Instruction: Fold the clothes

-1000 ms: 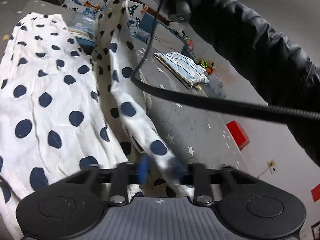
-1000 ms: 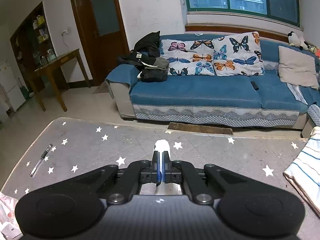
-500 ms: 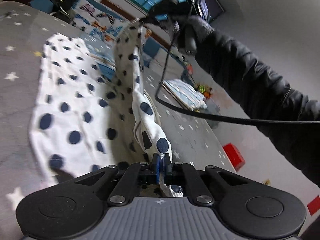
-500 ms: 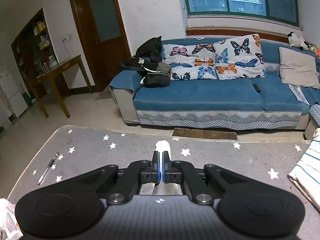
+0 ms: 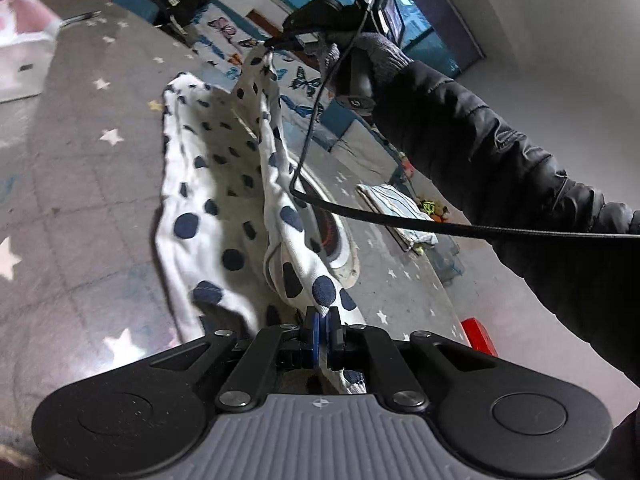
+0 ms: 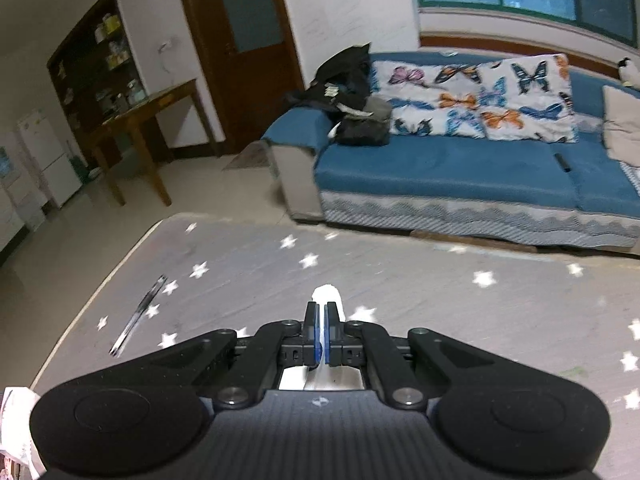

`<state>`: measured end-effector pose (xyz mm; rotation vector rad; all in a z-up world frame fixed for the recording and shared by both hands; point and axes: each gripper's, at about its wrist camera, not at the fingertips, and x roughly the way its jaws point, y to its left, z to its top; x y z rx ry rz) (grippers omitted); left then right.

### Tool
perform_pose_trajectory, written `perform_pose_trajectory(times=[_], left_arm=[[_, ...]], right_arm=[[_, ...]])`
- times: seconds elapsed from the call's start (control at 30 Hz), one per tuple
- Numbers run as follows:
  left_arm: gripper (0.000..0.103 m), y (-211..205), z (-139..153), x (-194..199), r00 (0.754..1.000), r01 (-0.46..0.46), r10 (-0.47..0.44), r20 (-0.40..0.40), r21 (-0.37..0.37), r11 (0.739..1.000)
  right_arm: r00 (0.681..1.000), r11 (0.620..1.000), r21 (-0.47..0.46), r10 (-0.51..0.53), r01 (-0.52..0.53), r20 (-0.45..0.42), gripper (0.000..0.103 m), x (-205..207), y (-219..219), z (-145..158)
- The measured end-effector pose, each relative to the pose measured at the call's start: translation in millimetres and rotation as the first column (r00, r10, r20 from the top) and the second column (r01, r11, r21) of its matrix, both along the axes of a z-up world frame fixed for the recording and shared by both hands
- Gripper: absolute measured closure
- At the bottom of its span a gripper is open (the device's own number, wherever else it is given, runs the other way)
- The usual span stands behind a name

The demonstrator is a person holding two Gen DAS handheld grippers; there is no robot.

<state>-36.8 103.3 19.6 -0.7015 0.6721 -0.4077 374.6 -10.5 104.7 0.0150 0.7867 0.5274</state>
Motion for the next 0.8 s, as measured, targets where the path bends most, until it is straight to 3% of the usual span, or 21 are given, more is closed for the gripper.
perform_pose_trajectory(times=[0.17, 0.47, 0.57, 0.63, 0.67, 0.73, 0.8], left_arm=[[0.100, 6, -6, -4, 1.000, -0.017, 0.017, -0.025, -0.001, 1.000], [0.099, 10, -11, -10, 0.999, -0.016, 0.016, -0.052, -0.003, 1.000], [0.099, 10, -13, -11, 0.998, -0.017, 0.017, -0.057, 0.006, 1.000], [0.097, 9, -12, -12, 0.998, -0.020, 0.021, -0.057, 0.014, 1.000], [0.096, 9, -12, -12, 0.998, -0.021, 0.022, -0.057, 0.018, 1.000], [0.090, 7, -11, -12, 0.998, -0.024, 0.026, -0.050, 0.040, 0.999], [0.067, 6, -9, -13, 0.999, -0.030, 0.032, -0.041, 0.065, 0.997]], right_arm=[[0.997, 0.998, -0.007, 0.060, -0.061, -0.047, 0.099, -10, 36, -21], [0.992, 0.993, -0.018, 0.117, -0.118, -0.038, 0.094, -26, 46, -12], [0.995, 0.995, -0.029, 0.096, -0.096, -0.013, 0.084, -26, 28, 4], [0.997, 0.996, -0.041, 0.079, -0.079, 0.007, 0.068, -28, 13, 13], [0.997, 0.996, -0.049, 0.073, -0.072, 0.015, 0.068, -29, 4, 16], [0.998, 0.996, -0.062, 0.066, -0.064, 0.022, 0.058, -31, -12, 22], [0.997, 0.995, -0.072, 0.072, -0.070, 0.025, 0.052, -36, -26, 25]])
